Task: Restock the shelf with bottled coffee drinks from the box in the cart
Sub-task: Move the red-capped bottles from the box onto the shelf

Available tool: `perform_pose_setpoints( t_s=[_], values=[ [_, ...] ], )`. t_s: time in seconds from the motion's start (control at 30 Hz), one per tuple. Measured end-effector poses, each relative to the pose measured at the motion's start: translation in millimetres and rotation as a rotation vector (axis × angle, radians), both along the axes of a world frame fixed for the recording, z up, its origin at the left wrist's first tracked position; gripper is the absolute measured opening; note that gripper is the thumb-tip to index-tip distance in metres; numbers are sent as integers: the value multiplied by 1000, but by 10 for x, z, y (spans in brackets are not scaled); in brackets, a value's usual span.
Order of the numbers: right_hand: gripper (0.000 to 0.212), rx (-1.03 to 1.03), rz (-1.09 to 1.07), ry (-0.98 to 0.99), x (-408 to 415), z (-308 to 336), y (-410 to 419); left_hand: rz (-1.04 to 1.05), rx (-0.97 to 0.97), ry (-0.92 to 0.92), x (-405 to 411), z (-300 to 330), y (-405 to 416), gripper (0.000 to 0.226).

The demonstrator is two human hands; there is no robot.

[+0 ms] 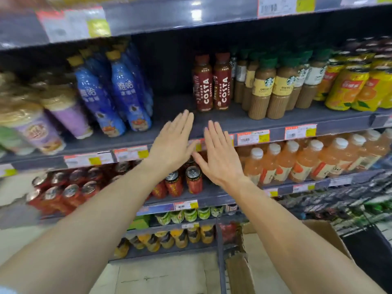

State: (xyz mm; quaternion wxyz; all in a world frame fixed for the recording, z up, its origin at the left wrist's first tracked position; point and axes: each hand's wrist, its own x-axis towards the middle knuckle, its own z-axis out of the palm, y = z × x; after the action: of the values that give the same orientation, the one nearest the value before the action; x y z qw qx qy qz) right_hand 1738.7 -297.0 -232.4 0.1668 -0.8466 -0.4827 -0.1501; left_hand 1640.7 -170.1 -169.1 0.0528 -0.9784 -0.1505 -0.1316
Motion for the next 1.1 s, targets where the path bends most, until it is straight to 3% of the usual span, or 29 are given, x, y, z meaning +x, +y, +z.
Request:
perform_pose_setpoints(
  t_s=[0.2, 0.6, 0.83, 1.1],
  values=[
    [85, -134, 107, 57, -651, -206, -353, 152, 55, 67, -870, -335, -407, 70],
    [77, -450, 235, 163, -1702, -724, -1686, 316, -87, 250, -2054, -1133, -1855, 72],
    [80, -536, 210, 237, -1665, -877, -2292, 303, -171, 299, -1936, -1247, -2360, 72],
    [81, -565, 93, 351, -1171, -1203, -2910, 153, -184, 365, -1198, -1461, -2791, 71]
  ],
)
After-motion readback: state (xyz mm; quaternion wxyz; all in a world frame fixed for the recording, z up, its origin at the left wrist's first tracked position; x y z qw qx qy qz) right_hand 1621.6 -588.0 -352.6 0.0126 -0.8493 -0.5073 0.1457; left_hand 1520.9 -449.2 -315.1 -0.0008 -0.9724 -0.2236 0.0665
